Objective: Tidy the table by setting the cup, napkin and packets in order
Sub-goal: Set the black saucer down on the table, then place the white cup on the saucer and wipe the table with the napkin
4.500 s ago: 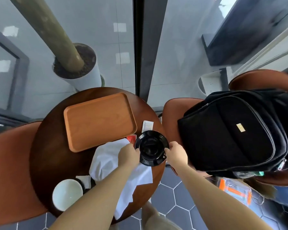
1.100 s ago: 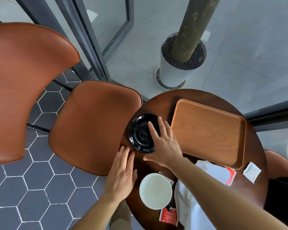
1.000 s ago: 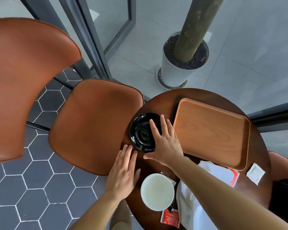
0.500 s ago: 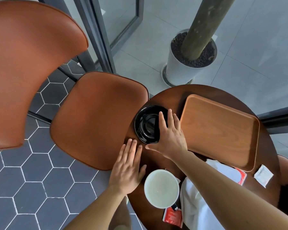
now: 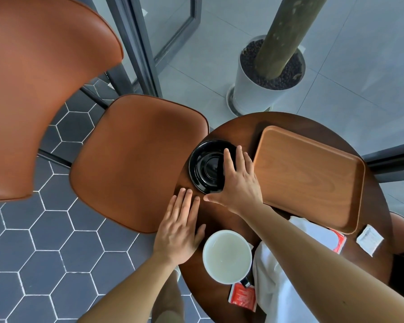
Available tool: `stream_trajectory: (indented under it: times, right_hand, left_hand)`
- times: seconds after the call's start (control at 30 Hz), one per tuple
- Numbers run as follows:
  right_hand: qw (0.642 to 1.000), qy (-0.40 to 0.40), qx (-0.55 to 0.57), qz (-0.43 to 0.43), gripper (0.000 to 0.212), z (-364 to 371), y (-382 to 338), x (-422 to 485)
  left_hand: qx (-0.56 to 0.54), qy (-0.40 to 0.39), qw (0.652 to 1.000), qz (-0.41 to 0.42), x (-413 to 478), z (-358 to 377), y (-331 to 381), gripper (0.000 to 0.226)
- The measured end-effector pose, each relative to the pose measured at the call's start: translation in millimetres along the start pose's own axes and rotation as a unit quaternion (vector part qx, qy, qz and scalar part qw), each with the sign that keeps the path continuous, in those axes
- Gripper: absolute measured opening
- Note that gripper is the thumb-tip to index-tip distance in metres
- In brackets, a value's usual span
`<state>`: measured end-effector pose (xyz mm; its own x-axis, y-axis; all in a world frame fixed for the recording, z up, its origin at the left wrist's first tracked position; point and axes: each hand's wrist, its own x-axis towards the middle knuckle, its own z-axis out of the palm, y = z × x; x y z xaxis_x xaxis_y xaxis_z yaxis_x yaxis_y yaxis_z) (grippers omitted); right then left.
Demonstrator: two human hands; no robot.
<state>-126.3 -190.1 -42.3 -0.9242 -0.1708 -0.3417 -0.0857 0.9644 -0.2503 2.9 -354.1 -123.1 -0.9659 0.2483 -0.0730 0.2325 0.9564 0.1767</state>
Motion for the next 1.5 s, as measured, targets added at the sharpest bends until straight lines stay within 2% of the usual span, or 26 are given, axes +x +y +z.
stream_trajectory:
  times: [0.3, 0.4, 0.63, 0.87, 1.03, 1.13, 1.23, 1.5]
  right_hand:
    - [1.000, 0.000, 0.024, -0.014, 0.137, 0, 5, -2]
    - [0.998, 0.008, 0.056, -0.015, 0.129, -4, 8, -12]
    - [0.973, 0.169, 0.155, 0.033, 0.059, -6, 27, -70]
    - [0.927, 0.214, 0.281, 0.127, 0.006, -10, 33, -141]
    - [0.895, 0.147, 0.367, 0.208, 0.016, 8, 41, -204]
    - [0.902, 0.091, 0.366, 0.209, 0.022, 15, 37, -221]
    - [0.926, 0.029, 0.316, 0.204, 0.023, 31, 33, -229]
    - [0.957, 0.084, 0.229, 0.156, 0.008, 57, 29, -221]
  left_hand:
    - [0.000, 0.009, 1.000, 0.002, 0, 1, 0, 0.069]
    - [-0.001, 0.014, 1.000, 0.003, 1, 2, 0, 0.069]
    - [-0.013, 0.033, 0.999, 0.006, 2, 2, -1, 0.068]
    - [-0.009, 0.026, 1.000, 0.004, 2, -3, -1, 0.069]
    - [-0.006, 0.039, 0.999, 0.006, -1, -5, 2, 0.067]
    - [-0.008, 0.049, 0.999, 0.004, 5, -9, 2, 0.066]
    - [-0.002, 0.051, 0.999, 0.006, 3, -9, 3, 0.066]
    - [0.003, 0.055, 0.998, 0.006, -1, -5, 2, 0.067]
